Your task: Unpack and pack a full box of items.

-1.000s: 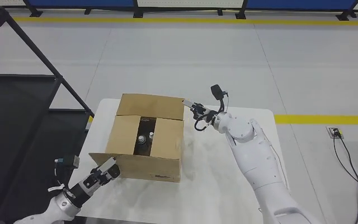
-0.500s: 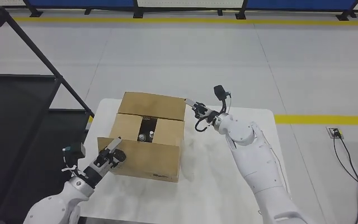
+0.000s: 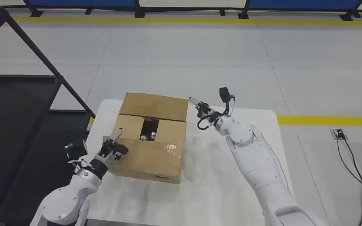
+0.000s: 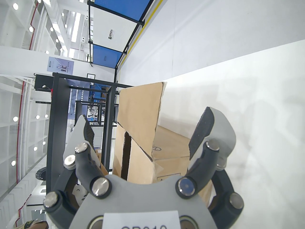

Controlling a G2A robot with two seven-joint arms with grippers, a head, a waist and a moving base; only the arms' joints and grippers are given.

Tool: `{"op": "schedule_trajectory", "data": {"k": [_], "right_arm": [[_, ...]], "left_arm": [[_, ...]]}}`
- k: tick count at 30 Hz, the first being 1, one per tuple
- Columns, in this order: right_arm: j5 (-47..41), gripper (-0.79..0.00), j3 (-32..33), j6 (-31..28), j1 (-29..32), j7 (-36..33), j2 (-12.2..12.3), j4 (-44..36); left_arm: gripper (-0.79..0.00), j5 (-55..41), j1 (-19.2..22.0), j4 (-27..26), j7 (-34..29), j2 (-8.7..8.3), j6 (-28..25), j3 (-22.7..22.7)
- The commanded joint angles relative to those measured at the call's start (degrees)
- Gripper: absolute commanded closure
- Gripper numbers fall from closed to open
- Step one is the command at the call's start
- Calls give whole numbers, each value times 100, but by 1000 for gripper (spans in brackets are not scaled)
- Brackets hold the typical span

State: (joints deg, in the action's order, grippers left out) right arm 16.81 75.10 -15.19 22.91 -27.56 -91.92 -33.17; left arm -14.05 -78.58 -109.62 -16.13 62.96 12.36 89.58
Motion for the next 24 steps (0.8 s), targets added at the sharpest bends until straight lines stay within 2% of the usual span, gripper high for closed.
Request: {"op": "schedule_trajectory", "data": {"k": [1, 6, 13, 21, 24], "right_arm": [[-70, -785, -96, -162, -109, 60, -54, 253], [-343, -785, -319, -498, -390, -152, -215, 798], [-1114, -785, -281, -989, -743, -978, -337, 1341], [-1845, -785, 69, -1654, -954, -1956, -182, 1551], [-1820, -785, 98, -1717, -977, -2057, -118, 1542]], "left_arm": [[-785, -16, 76, 60, 147, 22, 40, -111], [-785, 79, 232, 159, 371, 63, 95, -336], [-785, 62, 314, 203, 410, 93, 90, -403], [-785, 77, 352, 259, 424, 122, 71, -461], [-785, 97, 397, 298, 408, 133, 85, -496]]}}
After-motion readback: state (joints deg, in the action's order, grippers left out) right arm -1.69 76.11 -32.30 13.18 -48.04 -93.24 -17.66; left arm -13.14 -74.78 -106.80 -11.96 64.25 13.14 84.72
